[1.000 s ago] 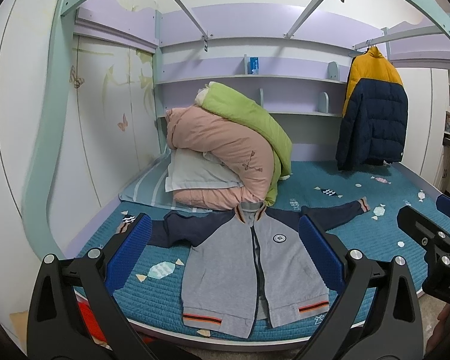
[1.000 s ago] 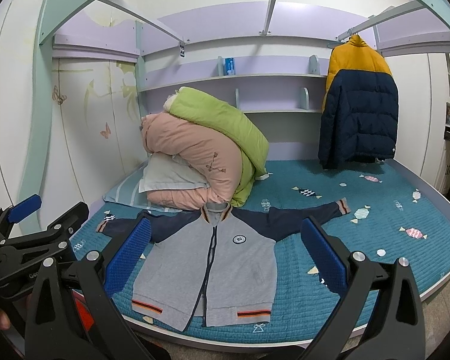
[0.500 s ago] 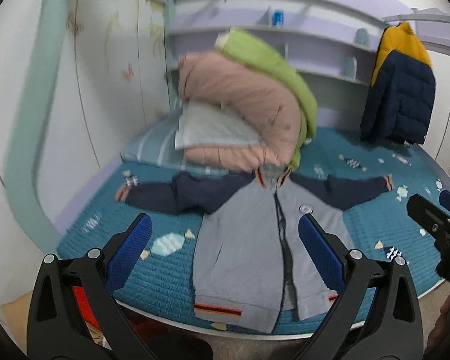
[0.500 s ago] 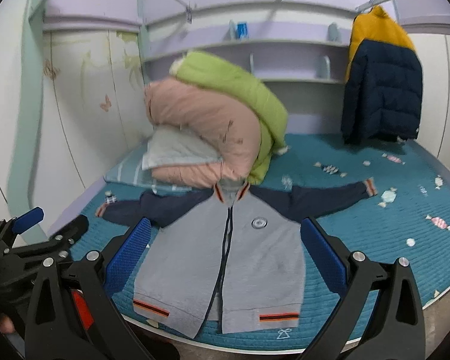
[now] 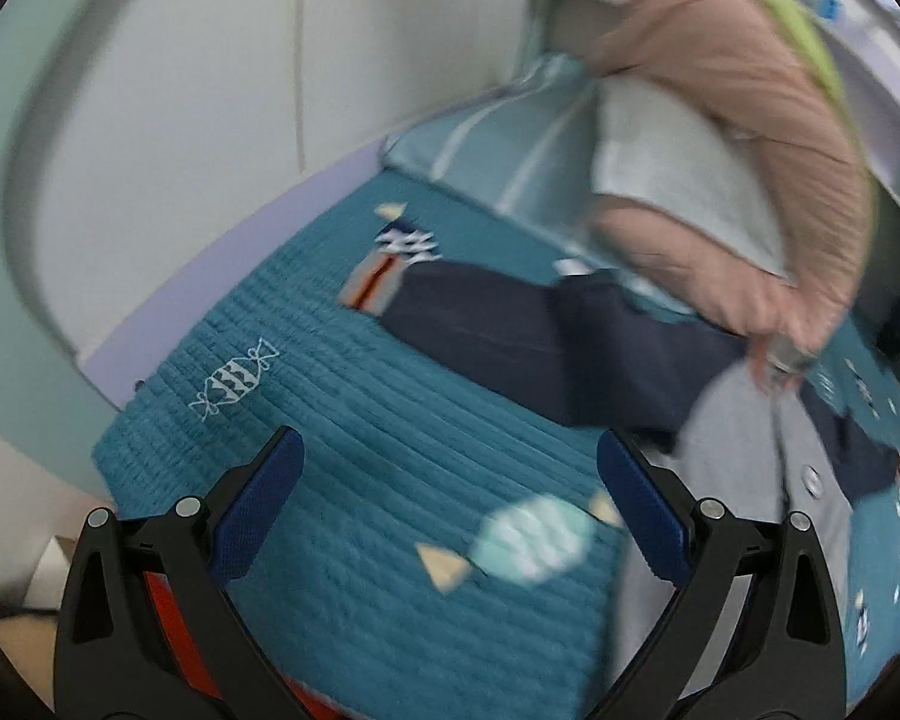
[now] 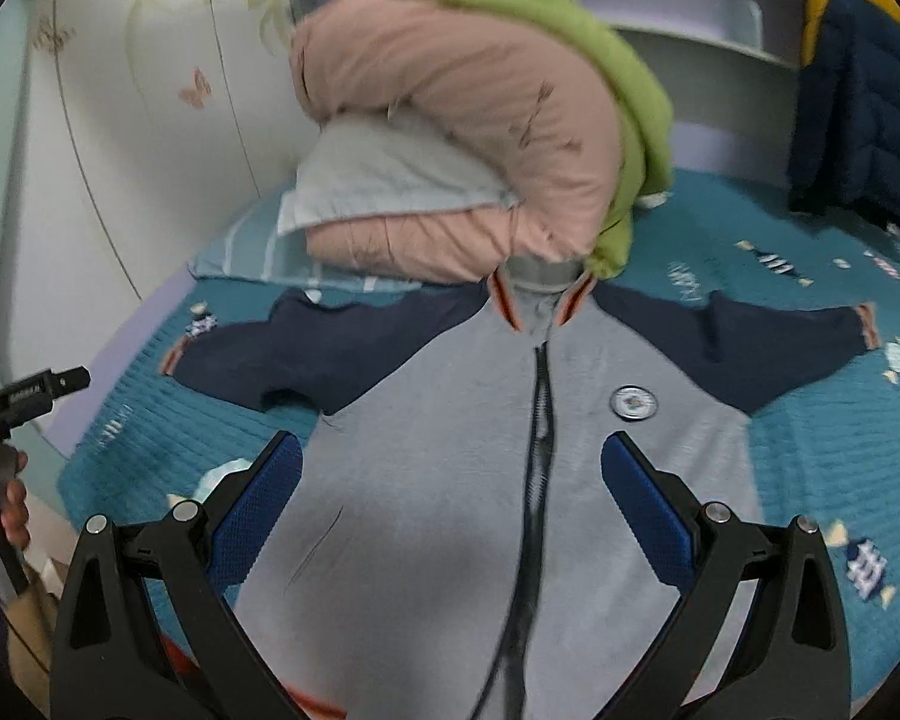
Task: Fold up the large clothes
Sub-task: 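Reach the left tool to a navy sleeve cuff and grasp it, then fold the held sleeve across the jacket body with the left tool while the right tool grasps the other cuff, then fold the second navy sleeve across the jacket body with the right tool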
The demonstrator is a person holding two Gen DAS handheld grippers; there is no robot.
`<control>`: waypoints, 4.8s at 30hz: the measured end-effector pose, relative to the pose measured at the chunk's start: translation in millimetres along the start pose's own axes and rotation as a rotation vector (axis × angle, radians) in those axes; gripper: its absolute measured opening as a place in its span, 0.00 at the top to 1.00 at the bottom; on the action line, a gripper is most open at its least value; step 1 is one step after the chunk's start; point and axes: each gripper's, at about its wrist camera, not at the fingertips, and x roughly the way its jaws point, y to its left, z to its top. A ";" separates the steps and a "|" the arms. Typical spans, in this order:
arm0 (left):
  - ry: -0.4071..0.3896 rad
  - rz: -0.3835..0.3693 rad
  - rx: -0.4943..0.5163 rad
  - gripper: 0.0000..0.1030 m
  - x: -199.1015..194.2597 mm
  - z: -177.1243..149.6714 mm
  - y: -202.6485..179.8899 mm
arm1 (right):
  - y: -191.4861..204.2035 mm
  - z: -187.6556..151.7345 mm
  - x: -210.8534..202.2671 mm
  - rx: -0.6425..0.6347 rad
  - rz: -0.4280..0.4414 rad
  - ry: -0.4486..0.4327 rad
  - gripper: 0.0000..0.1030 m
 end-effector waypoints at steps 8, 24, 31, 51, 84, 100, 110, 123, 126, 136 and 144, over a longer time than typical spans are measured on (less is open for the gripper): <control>0.107 -0.008 -0.309 0.05 140.8 39.9 78.7 | 7.4 -0.8 102.6 -0.021 0.009 0.092 0.07; 0.138 0.146 -0.214 0.55 230.0 69.9 34.8 | 14.4 2.3 167.6 -0.060 0.021 0.119 0.07; -0.020 -0.012 -0.210 0.82 168.3 79.1 7.7 | -15.4 9.0 158.4 -0.006 0.005 0.094 0.07; 0.029 -0.443 0.350 0.81 83.9 -21.2 -415.7 | -301.4 -6.5 30.1 0.291 -0.327 -0.092 0.07; -0.039 -0.073 0.504 0.20 141.7 -39.5 -393.2 | -601.1 0.0 125.5 0.957 -0.091 -0.125 0.93; 0.192 -0.197 0.236 0.20 181.7 -24.6 -283.3 | -350.2 104.0 31.1 0.303 0.046 -0.381 0.94; 0.136 -0.117 0.214 0.20 149.0 -1.1 -215.5 | -74.1 107.0 151.4 -0.098 0.225 -0.155 0.94; 0.151 -0.138 0.161 0.20 151.2 -3.9 -180.9 | -23.7 26.4 243.1 -0.072 0.328 0.202 0.47; 0.129 -0.170 0.162 0.20 139.4 -0.4 -191.1 | -50.4 30.0 216.8 0.024 0.386 0.183 0.41; 0.120 -0.318 0.401 0.19 114.9 -25.6 -333.8 | -205.8 27.9 165.9 0.332 0.279 0.097 0.41; 0.214 -0.207 0.592 0.19 171.5 -79.0 -438.7 | -263.9 7.3 186.0 0.395 0.232 0.167 0.41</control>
